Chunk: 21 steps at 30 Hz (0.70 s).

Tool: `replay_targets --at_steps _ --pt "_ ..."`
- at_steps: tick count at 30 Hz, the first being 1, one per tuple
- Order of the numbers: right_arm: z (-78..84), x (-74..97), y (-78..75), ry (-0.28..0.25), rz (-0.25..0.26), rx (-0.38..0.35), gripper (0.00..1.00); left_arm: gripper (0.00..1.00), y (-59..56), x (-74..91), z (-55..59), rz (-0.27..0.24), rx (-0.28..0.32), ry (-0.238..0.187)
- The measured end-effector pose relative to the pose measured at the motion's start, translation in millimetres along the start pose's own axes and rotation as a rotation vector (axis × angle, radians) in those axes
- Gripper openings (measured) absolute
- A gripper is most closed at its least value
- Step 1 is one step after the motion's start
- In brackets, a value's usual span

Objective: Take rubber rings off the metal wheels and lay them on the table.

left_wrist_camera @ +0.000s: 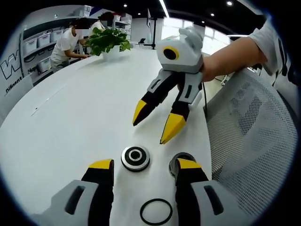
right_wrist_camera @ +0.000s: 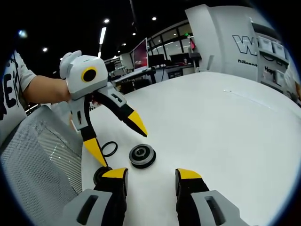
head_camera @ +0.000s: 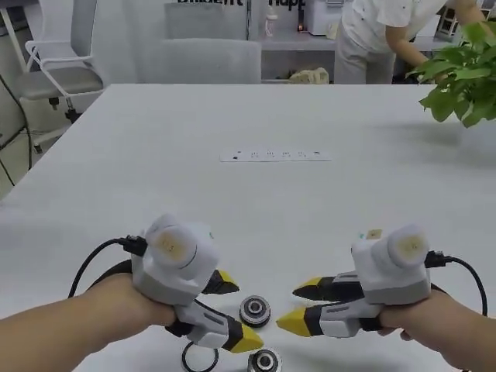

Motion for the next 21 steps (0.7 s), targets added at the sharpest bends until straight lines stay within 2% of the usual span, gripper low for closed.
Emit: replay_targets --at_steps 16,21 --pt "1.6 -0.9 1.0 0.003 -0.006 0.000 0.39 0.36 0.6 -10.0 -0.1 0.004 -0.002 0.020" --pt "2.2 -0.9 0.6 0.004 -0.006 0.000 0.39 0.34 2.1 -9.1 -1.5 -0.002 -0.003 0.010"
Point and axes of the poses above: the centre of the closed fingertips' face, and the gripper's own axes: x roughly backward along the fingers, y roughly to its left, z roughly out of its underside, the point moved 10 cm from there along x, roughly backward along the fingers, and after that the axes turned 9 degrees about x, right-handed, at the moved point
